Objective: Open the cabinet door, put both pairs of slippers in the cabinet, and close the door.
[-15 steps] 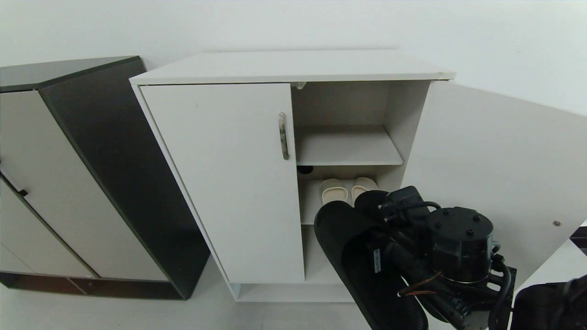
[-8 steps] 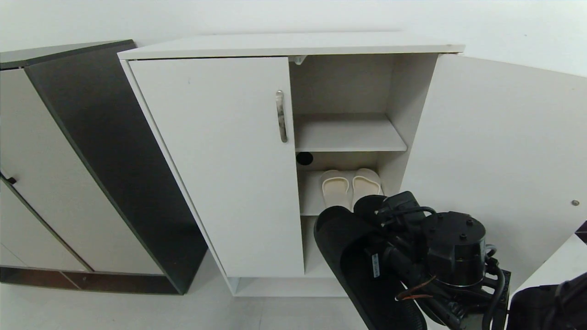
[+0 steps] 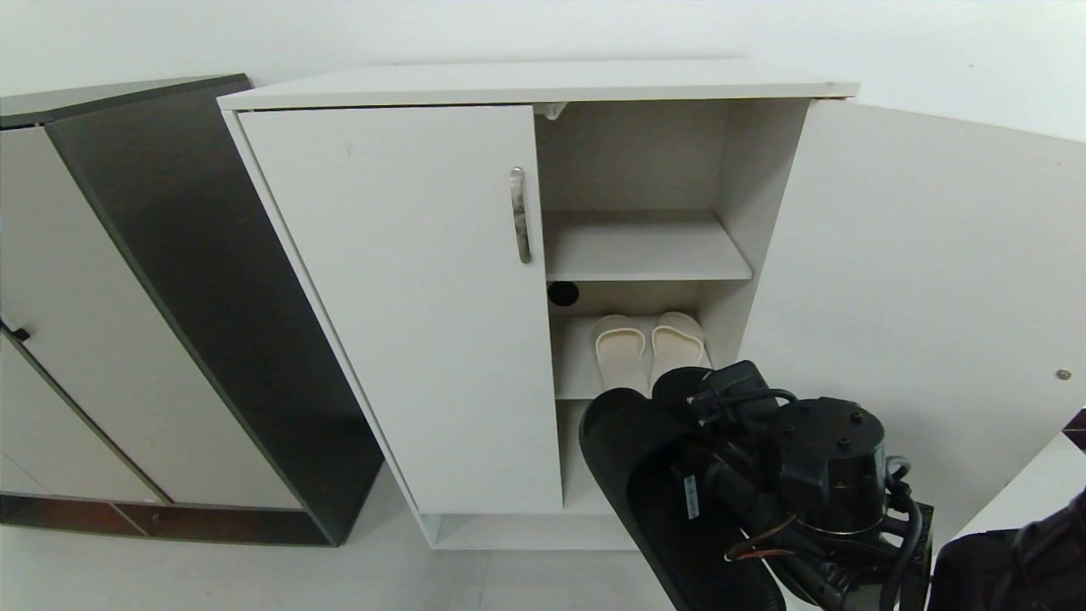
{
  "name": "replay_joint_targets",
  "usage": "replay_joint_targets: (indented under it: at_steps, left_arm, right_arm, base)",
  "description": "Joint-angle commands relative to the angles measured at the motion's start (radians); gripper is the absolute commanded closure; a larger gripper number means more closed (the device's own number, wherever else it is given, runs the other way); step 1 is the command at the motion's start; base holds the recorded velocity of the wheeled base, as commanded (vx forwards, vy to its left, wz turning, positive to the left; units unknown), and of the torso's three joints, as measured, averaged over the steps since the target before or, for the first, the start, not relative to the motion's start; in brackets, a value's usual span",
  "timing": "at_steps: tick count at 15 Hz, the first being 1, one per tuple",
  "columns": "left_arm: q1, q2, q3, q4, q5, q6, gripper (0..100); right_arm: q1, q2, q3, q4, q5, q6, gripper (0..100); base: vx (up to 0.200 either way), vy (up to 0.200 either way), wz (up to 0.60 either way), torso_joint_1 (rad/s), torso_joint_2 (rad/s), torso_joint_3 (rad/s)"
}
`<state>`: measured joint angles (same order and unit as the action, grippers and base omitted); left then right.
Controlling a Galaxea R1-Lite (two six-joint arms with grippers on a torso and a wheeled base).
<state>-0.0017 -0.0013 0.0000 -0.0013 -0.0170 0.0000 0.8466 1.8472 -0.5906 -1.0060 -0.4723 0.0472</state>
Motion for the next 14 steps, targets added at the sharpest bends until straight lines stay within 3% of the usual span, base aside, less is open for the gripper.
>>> replay_joint_targets:
  at_steps: [1,8,9,10,11,14]
  left_arm:
    - [0.000,0.001,0.000,0.000,0.000,0.000,100]
    - [0.000,0.001,0.000,0.000,0.000,0.000,100]
    - [0.000,0.001,0.000,0.000,0.000,0.000,100]
    - [0.000,0.001,0.000,0.000,0.000,0.000,100]
    - [0.000,0.001,0.000,0.000,0.000,0.000,100]
    - [0.000,0.001,0.000,0.000,-0.001,0.005,100]
  right_arm:
    - [0.000,0.004,0.000,0.000,0.001,0.000,100]
    - [0.019,0.043,-0.008,-0.031,-0.012,-0.015,100]
    - [0.037,0.053,-0.032,-0.026,-0.057,-0.032,100]
    - [0.069,0.089,-0.141,0.013,-0.183,-0.013,100]
    - [0.080,0.095,-0.186,0.036,-0.203,0.005,100]
    - [0.095,0.090,-0.399,0.386,-0.299,0.181,100]
  base:
    - [0.000,0.000,0.00,0.000,0.00,0.000]
    - [0.000,0.000,0.00,0.000,0.00,0.000]
    - [0.000,0.000,0.00,0.000,0.00,0.000]
    - [0.000,0.000,0.00,0.000,0.00,0.000]
    - [0.000,0.000,0.00,0.000,0.00,0.000]
    - [0.000,0.000,0.00,0.000,0.00,0.000]
